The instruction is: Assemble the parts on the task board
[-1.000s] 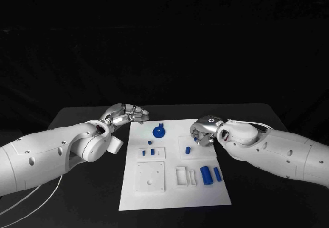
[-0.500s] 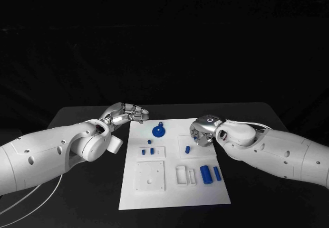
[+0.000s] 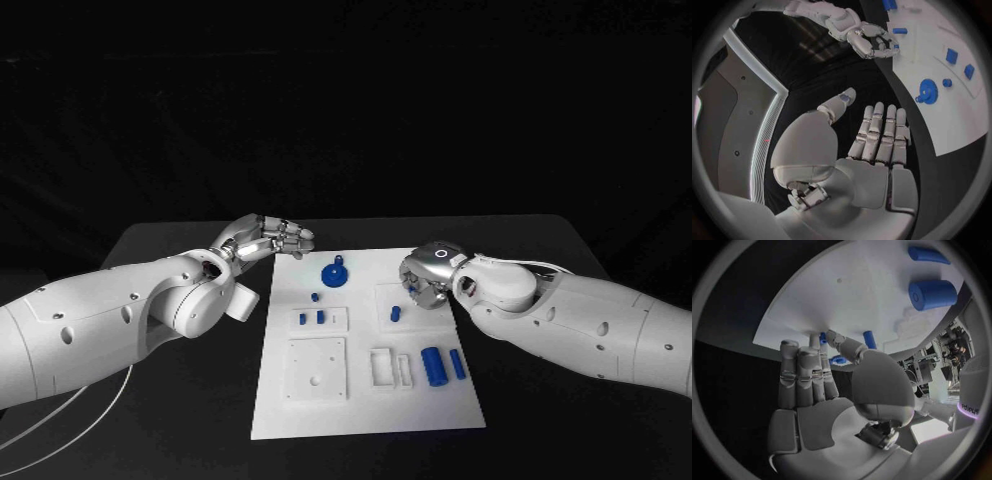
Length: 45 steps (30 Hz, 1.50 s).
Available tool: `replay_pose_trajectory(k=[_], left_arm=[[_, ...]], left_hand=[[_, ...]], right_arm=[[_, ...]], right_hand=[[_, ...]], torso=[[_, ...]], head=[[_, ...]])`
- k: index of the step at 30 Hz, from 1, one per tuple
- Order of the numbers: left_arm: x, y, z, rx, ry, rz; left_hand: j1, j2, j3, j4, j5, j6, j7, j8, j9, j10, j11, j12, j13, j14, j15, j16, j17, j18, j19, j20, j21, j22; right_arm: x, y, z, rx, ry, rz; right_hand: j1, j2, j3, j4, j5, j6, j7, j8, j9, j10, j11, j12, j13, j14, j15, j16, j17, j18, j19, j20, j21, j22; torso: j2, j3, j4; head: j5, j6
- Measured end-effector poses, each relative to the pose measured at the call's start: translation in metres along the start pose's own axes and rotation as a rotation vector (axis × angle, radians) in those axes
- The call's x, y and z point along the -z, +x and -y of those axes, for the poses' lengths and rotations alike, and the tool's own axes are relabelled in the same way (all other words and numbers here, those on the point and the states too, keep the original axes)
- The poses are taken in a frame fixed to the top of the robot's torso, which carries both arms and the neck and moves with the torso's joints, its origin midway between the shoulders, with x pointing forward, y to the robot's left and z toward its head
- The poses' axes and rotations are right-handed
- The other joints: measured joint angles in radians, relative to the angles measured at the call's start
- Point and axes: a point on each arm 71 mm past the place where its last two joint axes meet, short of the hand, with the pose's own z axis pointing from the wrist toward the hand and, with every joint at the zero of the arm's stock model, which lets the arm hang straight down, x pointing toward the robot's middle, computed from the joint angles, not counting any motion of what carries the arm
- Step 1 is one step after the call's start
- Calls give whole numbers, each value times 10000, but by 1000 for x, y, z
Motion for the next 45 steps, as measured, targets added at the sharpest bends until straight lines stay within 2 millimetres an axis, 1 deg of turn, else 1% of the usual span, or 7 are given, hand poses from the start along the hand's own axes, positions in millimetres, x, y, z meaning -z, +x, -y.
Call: replay_pose_trajectory(k=[11,12,14,33,37,43,45], left_arm=[[-1,-1,-1,10,-13,24],[-1,-1,-1,14,-17,32],[-1,-2,-1,21,-23,44],[-2,-6,-3,40,-77,181],[-2,-8,-3,42,-94,227],[-4,-10,-4,47,-112,308],[-5,-9,-4,67,-110,320]], left_hand=[[3,3,0,0,0,0,0,0,-9,0,0,0,-8,0,0,0,-1,0,0,0,0,7],[30,30,0,0,0,0,0,0,-9,0,0,0,-8,0,0,0,-1,-1,0,0,0,7],[40,40,0,0,0,0,0,0,-9,0,0,0,-18,0,0,0,-1,0,0,0,0,7],[39,39,0,0,38,0,0,-1,-17,0,0,0,-27,0,0,0,-3,-1,-1,-1,0,15],[39,39,0,0,38,0,0,40,-17,0,0,0,-26,0,0,0,-3,-2,0,-1,0,24],[39,39,0,0,38,0,0,40,-17,0,-1,0,-28,0,-1,0,-4,-1,-1,-1,0,24],[39,39,0,0,37,0,0,40,-17,0,0,0,-36,0,-1,0,-4,-1,2,2,0,24]], right_arm=[[3,1,-1,-11,36,149],[4,0,-1,-27,39,163],[4,-1,-1,-65,50,207],[13,-35,4,-622,60,949],[18,-45,-5,-1016,-211,1207],[18,-55,-29,-1617,-889,1516],[17,-59,-42,-1826,-1218,1648]], right_hand=[[20,-56,128,73,-9,1,-1,0,57,-1,-1,2,74,14,-14,74,-11,-1,34,-4,13,-1],[34,-120,135,81,-9,1,-1,0,77,-1,-1,2,84,21,-21,74,-19,-1,35,-5,46,-1],[28,-129,136,82,-9,2,-2,0,109,-1,-1,5,98,27,-28,74,-22,0,36,-5,46,-1],[44,-112,177,125,-39,1,-3,0,114,-18,-16,27,132,45,-46,109,-31,-1,38,-5,51,-3],[44,-112,190,138,-39,0,-3,-1,134,-20,-17,26,147,46,-46,109,-41,0,38,-5,86,-4],[44,-113,190,139,-40,-1,-3,-3,136,-21,-17,26,165,46,-47,109,-50,-1,38,-5,86,-4],[44,-113,206,155,-40,-1,-3,-4,137,-22,-17,26,165,47,-47,109,-51,-1,38,-5,86,-4]], torso=[[-2,-3,-1],[-3,-3,-3],[-5,-3,-5],[-13,0,-12],[-13,2,-9],[-19,0,-12],[-21,-1,-9]], head=[[24,18],[26,21],[31,25],[66,62],[99,65],[224,86],[286,92]])
